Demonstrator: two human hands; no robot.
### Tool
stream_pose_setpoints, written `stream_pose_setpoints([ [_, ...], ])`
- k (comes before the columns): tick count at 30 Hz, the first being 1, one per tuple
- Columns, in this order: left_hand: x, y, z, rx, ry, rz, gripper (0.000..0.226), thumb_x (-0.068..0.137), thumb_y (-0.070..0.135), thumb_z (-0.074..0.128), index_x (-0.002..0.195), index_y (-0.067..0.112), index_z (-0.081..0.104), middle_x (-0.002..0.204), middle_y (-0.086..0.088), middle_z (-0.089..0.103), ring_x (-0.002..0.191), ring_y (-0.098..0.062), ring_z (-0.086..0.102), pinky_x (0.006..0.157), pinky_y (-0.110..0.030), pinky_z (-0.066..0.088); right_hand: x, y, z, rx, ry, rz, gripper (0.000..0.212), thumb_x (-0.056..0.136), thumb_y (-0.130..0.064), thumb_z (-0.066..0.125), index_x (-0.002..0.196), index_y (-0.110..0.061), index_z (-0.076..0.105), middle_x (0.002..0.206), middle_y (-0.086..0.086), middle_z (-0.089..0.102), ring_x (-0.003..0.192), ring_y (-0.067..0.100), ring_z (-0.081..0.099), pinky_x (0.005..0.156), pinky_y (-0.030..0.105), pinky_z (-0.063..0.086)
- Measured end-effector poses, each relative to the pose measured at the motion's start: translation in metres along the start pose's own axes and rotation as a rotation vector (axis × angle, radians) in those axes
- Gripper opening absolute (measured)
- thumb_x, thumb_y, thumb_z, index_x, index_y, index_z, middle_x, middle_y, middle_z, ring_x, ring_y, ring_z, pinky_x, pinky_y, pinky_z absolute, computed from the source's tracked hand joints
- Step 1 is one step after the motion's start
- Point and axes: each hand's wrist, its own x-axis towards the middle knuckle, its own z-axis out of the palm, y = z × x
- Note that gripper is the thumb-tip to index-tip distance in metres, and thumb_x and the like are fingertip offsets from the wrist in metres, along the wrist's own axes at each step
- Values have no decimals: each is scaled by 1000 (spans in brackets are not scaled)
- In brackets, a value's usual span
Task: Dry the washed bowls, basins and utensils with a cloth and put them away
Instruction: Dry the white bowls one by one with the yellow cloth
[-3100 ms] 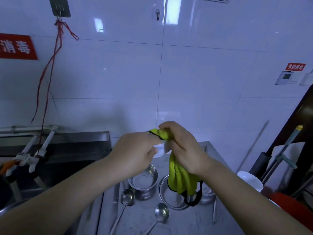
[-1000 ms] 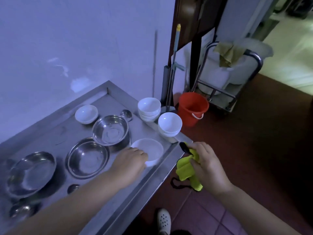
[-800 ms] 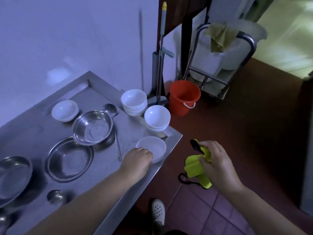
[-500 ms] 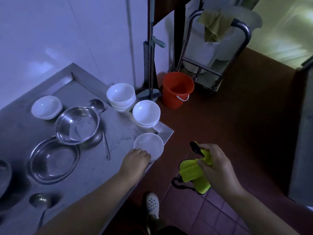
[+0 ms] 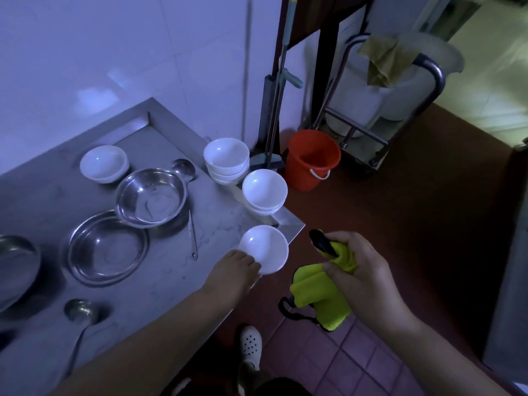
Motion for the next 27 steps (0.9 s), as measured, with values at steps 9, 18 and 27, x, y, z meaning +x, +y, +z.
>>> stream_pose_setpoints([
  [9, -90, -108, -57, 47, 162, -336, 31, 68, 26, 46, 81, 15, 72, 74, -1, 68, 68, -24, 66, 59, -24, 49, 37, -102, 83, 117, -174, -114, 47, 78, 7, 68, 105, -30, 59, 97, -17, 61, 97, -2, 57, 81, 8, 39],
  [18, -98, -281, -79, -185, 274, -926, 23, 88, 16, 53, 105, 1, 57, 103, -22, 58, 97, -40, 55, 76, -44, 44, 77, -134, 201, 30, -261, -97, 47, 81, 6, 64, 107, -33, 57, 103, -14, 60, 101, -2, 55, 80, 5, 38],
  [27, -53, -370, -61, -738, 393, -1367, 50, 96, 29, 44, 128, -9, 38, 132, -27, 47, 120, -41, 46, 95, -38, 37, 95, -129, 258, -76, -328, -88, 45, 77, -11, 59, 104, -47, 52, 112, -25, 50, 107, -1, 51, 84, 5, 35],
])
